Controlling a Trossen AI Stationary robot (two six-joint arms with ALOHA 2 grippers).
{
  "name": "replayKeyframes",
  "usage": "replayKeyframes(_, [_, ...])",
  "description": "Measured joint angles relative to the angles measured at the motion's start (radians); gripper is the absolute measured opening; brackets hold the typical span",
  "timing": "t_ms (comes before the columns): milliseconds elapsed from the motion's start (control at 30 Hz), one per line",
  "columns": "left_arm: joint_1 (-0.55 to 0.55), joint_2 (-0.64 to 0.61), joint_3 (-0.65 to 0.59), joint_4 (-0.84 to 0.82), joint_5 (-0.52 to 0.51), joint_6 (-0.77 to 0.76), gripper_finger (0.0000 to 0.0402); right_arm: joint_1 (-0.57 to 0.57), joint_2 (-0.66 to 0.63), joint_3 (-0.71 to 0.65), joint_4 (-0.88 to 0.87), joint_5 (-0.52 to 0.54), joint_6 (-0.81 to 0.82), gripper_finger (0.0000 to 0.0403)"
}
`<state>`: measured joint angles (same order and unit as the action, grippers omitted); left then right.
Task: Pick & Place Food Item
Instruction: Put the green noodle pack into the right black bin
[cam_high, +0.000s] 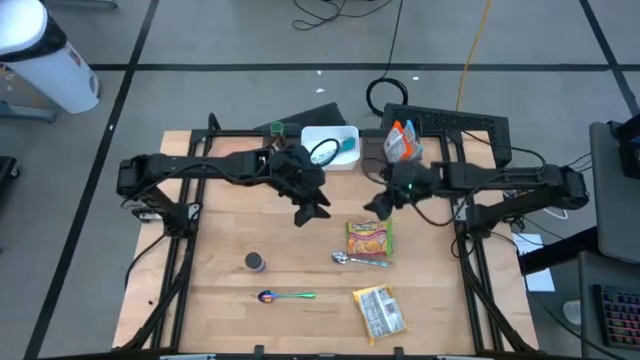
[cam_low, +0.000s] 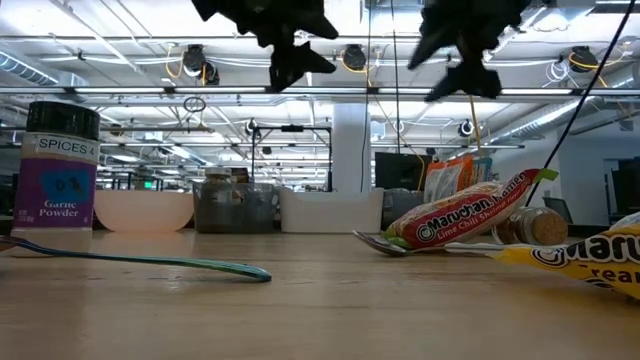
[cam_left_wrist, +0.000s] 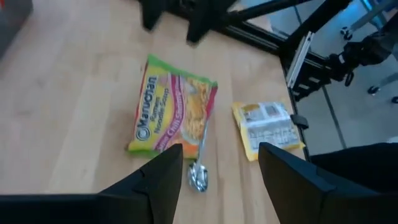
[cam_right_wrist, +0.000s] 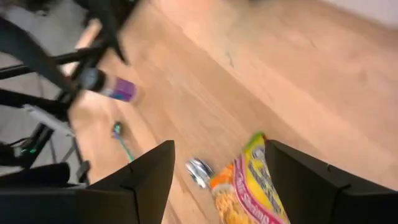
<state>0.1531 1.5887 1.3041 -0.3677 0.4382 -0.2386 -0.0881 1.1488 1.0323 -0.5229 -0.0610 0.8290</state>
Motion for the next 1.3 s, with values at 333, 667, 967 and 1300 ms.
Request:
replayKeyframes(333, [0.01, -0.002, 0.0, -0.246, 0.059, 0.067, 0.0193, 0.209, -0.114, -0.257, 0.02, 0.15, 0.32, 0.0242])
replayKeyframes(667, [0.01, -0.034, 0.001, -0.31, 0.059, 0.114, 0.0167, 0.396, -0.22, -0.44, 0.097, 0.363, 0.606, 0.0242])
replayKeyframes(967, [0.01, -0.036, 0.001, -0.28, 0.051, 0.106, 0.0161, 0.397, -0.21, -0.556, 0.269, 0.42, 0.629, 0.0242])
replayKeyframes(1300, [0.01, -0.035, 0.001, -0.258, 0.05, 0.105, 0.0176, 0.337, -0.209, -0.69, 0.509, 0.371, 0.629, 0.0226])
